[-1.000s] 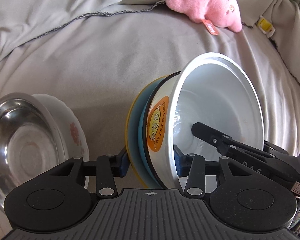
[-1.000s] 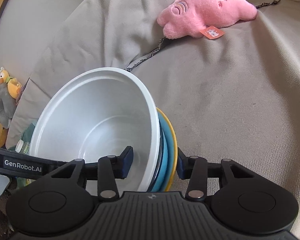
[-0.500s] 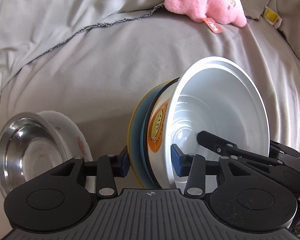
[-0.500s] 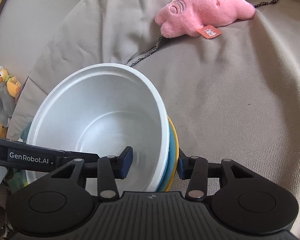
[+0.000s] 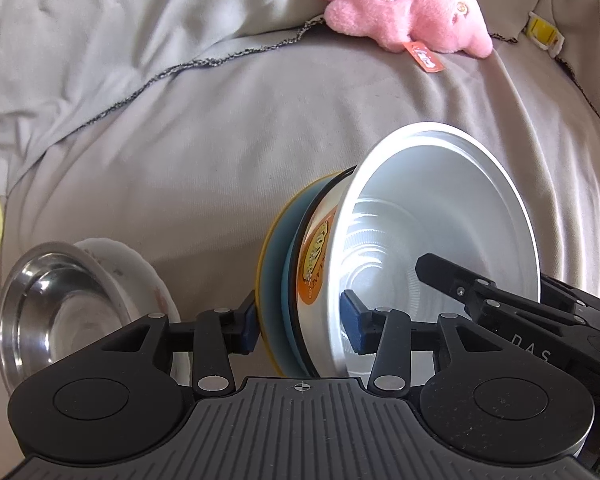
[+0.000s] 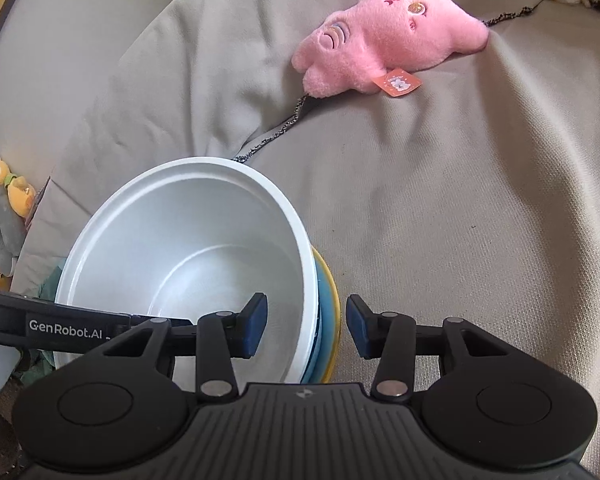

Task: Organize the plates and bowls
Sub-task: 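Carry the bowl stack with both tools toward the steel bowl on the plate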

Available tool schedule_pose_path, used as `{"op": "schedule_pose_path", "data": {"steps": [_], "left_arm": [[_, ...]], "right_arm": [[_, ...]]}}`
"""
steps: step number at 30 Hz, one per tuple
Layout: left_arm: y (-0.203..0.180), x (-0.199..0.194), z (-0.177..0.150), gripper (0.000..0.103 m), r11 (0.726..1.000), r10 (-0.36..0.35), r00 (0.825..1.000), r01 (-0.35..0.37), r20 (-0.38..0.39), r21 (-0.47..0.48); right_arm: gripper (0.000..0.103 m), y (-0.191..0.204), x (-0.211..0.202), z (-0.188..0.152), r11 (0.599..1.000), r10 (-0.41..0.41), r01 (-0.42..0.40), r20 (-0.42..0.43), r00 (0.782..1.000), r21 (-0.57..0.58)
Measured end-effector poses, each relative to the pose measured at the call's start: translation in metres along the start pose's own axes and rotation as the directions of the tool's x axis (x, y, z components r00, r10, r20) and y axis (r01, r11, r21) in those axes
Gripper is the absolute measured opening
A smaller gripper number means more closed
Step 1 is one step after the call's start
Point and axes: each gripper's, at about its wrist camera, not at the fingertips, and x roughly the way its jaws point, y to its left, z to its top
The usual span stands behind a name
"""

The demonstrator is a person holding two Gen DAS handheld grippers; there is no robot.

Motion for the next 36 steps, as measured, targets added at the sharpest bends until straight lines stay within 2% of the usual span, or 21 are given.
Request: {"op": "schedule_pose_path", "data": {"steps": [7,12,19,21,24,33,36], "left_arm": [[0.003,0.004,0.002,0.049,1.000,-0.010,1.000,0.010,-0.010,0.001],[0.003,0.006,0.002,0.051,1.000,-0.003,1.000,0.003,-0.025,-0.002],[0.002,0.009,0.008,0.052,1.000,0.015,0.998,-0.016,-0.053,-0.017],[0.003,0.010,0.009,0.052,1.000,0.012,0.998,-0.013,-0.062,-0.020],[0.005,0.012,0.009,0.052,1.000,0.006,0.998,-0.008,-0.067,-0.025],[0.007,0.014,0.006,0.054,0.999,0.006,0.995,-0.010,-0.096,-0.042],[0.010,0.013,0.002,0.052,0.999,-0.008,0.996,0.004,-0.088,-0.043]], "right_arm": [[0.045,-0.004,0.016,0.007,0.997,0.060,-0.056,-0.086,0.994,0.053],[0.044,-0.005,0.021,0.010,0.996,0.081,-0.076,-0.113,0.990,0.055],[0.045,-0.002,0.023,0.009,0.997,0.069,-0.064,-0.127,0.990,0.039],[0.049,-0.001,0.028,0.013,0.997,0.080,-0.077,-0.161,0.984,0.024],[0.048,-0.003,0.031,0.016,0.995,0.099,-0.094,-0.188,0.977,0.036],[0.048,0.001,0.027,0.013,0.996,0.093,-0.090,-0.187,0.978,0.025],[0.048,0.005,0.027,0.011,0.996,0.076,-0.081,-0.187,0.979,-0.019]]}}
